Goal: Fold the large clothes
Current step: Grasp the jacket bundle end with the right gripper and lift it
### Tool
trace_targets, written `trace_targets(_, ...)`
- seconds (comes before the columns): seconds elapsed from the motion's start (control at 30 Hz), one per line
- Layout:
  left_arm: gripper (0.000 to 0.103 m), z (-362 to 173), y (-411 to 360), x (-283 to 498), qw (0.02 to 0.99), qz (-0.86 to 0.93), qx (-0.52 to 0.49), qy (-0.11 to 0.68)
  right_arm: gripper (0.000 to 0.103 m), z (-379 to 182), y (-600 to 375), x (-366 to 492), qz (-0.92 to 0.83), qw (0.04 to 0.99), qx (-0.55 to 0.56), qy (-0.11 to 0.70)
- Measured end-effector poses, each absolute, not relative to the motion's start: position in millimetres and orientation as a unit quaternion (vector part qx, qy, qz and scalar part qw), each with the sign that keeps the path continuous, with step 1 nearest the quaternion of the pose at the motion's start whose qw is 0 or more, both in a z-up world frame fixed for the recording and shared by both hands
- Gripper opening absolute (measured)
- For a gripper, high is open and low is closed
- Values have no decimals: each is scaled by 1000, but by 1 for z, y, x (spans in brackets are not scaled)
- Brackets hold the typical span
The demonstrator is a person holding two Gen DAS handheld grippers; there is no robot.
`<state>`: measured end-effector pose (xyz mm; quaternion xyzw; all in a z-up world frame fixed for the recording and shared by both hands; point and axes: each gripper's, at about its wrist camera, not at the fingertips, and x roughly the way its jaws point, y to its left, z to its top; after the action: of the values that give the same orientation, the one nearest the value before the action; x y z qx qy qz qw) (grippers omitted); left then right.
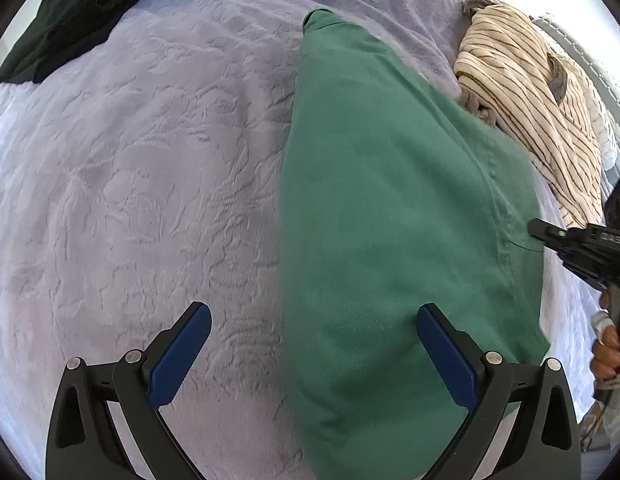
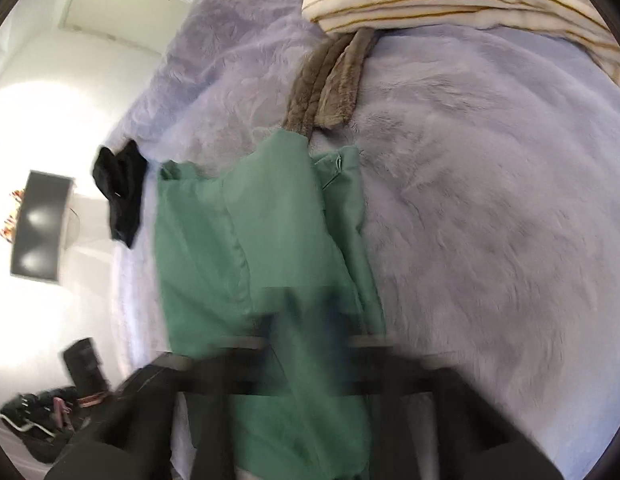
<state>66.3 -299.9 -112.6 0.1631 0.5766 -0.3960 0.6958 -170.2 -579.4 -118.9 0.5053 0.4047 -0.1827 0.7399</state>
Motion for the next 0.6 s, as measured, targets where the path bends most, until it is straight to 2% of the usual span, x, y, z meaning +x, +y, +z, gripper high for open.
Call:
trace_targets(0.1, 103, -115, -302, 72, 695, -393, 161, 580, 4, -134, -588, -170, -206, 730, 501, 417)
trace_targets(0.17, 103, -116, -298, 76, 693, -394, 152, 584, 6, -144, -593, -181, -197, 715, 541, 398)
trace_targets(0.23, 103, -117, -291, 81, 688, -399, 140, 589, 16, -142, -595, -191, -177, 717, 558, 379)
trace_targets(0.27, 103, -119, -285, 84, 683, -403, 131, 595, 24, -140, -595, -197, -165, 719, 561, 376)
trace_targets(0.3, 103, -122, -282, 87, 672, -412, 119, 605, 51, -137, -595, -202, -149, 722, 563, 374)
trace_targets(0.33, 103, -127, -281, 89, 657, -421, 108, 616, 67, -136, -595, -207, -137, 726, 564, 370)
trace_targets(0.43, 103, -144, -282, 90, 606, -442, 78, 656, 67, -149, -594, -208, -73, 714, 585, 377)
trace_targets(0.6, 103, -160, -303, 74, 566, -473, 79, 671, 67, -182, -589, -187, -35, 692, 608, 387)
